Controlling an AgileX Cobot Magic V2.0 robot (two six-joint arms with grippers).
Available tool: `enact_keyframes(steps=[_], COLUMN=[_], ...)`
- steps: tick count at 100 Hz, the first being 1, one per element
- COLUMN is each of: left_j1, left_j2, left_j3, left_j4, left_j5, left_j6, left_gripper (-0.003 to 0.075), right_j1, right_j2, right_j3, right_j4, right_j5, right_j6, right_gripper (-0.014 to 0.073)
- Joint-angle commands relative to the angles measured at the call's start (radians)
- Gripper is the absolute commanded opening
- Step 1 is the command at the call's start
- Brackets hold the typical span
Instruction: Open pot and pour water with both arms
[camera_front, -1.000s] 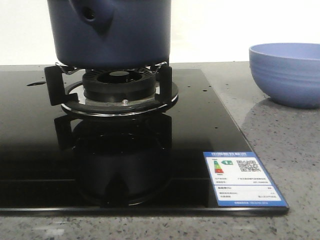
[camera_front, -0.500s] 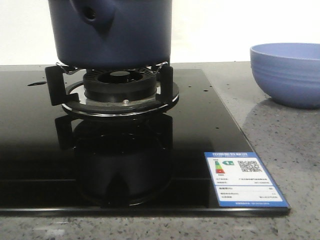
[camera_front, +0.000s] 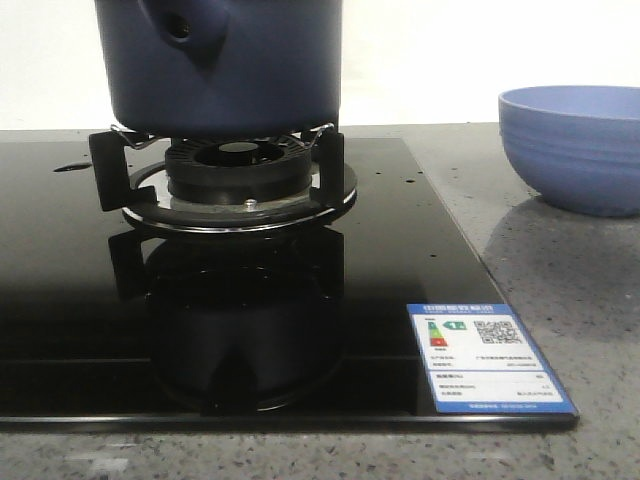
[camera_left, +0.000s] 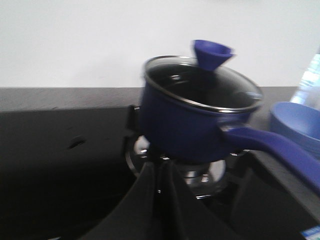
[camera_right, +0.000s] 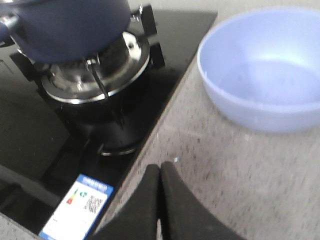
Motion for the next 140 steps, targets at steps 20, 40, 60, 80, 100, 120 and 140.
enact_keyframes(steps=[20,40,60,80,100,120,140], left_j1=[-0.120,-0.140,-0.140,-0.140,-0.140,-0.140,-0.140], left_j2=[0.020,0.061,0.178,0.329,0.520,0.697,0.836], left_j3=[-0.035,-0.035,-0.053,-0.129,-0.252,-0.376,-0.491], left_j4=[-0.148,-0.265,-0.604,-0.719,-0.739,-0.768,-0.768], left_j5=[-0.070,-0.137,-0.139,-0.120,-0.042,-0.020,0.032], left_j6=[0.140,0.186,0.525,0.670,0.725,0.827,0.848], left_gripper=[0.0276,0.0342,0.0344,0.0459,0.0495,0.0496,0.0517], right_j1=[0.001,0.001,0.001,0.001,0.001,0.001,0.001], right_j2=[0.020,0.022,0.022,0.022,0.022,0.022,0.022], right_j3=[-0.113,-0.130,-0.130,-0.130,-0.130,-0.130,-0.130], right_j4=[0.011,0.013,0.022,0.024,0.024,0.024,0.024], right_j5=[-0.063,-0.075,-0.077,-0.077,-0.077,-0.065,-0.061], right_j6=[-0.066,-0.066,-0.066,-0.066,-0.066,-0.066,-0.066], right_gripper=[0.0317,0.0430,0.0430,0.0430,0.0430,0.0430,0.0430])
